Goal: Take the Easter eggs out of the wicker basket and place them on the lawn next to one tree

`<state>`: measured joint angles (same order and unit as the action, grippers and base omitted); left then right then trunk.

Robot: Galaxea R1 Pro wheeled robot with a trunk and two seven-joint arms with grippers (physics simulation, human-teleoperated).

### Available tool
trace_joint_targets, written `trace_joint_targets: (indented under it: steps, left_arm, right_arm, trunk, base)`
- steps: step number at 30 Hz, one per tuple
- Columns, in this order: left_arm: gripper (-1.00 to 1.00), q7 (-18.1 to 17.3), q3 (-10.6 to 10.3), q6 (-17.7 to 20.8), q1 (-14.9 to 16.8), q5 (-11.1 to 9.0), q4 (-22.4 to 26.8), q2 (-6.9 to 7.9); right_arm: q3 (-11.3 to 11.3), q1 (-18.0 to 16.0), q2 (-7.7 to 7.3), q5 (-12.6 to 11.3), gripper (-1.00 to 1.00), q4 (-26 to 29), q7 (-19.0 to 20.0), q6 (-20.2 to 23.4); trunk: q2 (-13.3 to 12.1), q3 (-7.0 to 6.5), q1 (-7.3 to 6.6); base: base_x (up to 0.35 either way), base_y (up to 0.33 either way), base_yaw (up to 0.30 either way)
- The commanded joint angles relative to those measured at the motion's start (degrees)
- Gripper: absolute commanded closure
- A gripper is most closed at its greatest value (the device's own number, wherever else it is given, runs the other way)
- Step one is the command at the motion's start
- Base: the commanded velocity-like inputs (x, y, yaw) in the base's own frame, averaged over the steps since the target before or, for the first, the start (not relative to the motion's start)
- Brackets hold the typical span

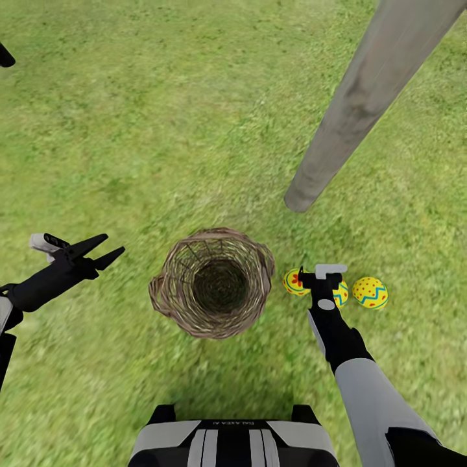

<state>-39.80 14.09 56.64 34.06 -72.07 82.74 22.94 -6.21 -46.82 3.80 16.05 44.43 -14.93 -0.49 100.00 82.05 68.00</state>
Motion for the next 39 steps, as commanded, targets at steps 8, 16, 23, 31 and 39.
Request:
trace_joint_targets:
  steps: [8, 16, 23, 31, 39]
  left_arm:
    - [-1.0, -0.43, 0.22, -0.17, 0.04, -0.02, -4.07, 0.02]
    - [-1.0, -0.61, 0.72, -0.62, 0.04, -0.31, -6.16, 0.09]
    - [-1.0, -0.5, 1.61, -0.62, 0.04, -0.23, -6.17, 0.24]
    - [-1.0, -0.61, 1.9, -0.55, 0.02, -0.33, -6.21, 0.25]
    - [-1.0, -0.62, 1.8, -0.56, 0.03, -0.45, -6.31, -0.04]
  right_arm:
    - [-0.19, -0.02, 1.32, 0.47, -1.0, 0.09, 0.07, -0.04]
    - [-0.06, 0.22, 3.02, 0.47, -1.0, 0.14, -0.1, -0.11]
    - [1.48, 0.59, 3.55, 0.52, -1.0, -0.23, -0.09, -0.13]
    - [2.67, 0.77, 4.18, 0.47, -1.0, 0.12, -0.24, -0.13]
    - [2.82, 1.49, 4.28, 0.47, -1.0, 0.04, -0.19, -0.13]
  trunk:
    - [0.01, -0.7, 0.0]
    - [0.01, -1.41, 0.0]
    - [0.01, -2.04, 0.0]
    - [0.01, -2.76, 0.0]
    - [0.01, -3.47, 0.0]
  base:
    - [0.0, 0.0, -0.049]
    - [0.0, 0.0, -0.075]
    - [0.0, 0.0, -0.048]
    - [0.0, 0.0, -0.003]
    - [0.0, 0.0, 0.0]
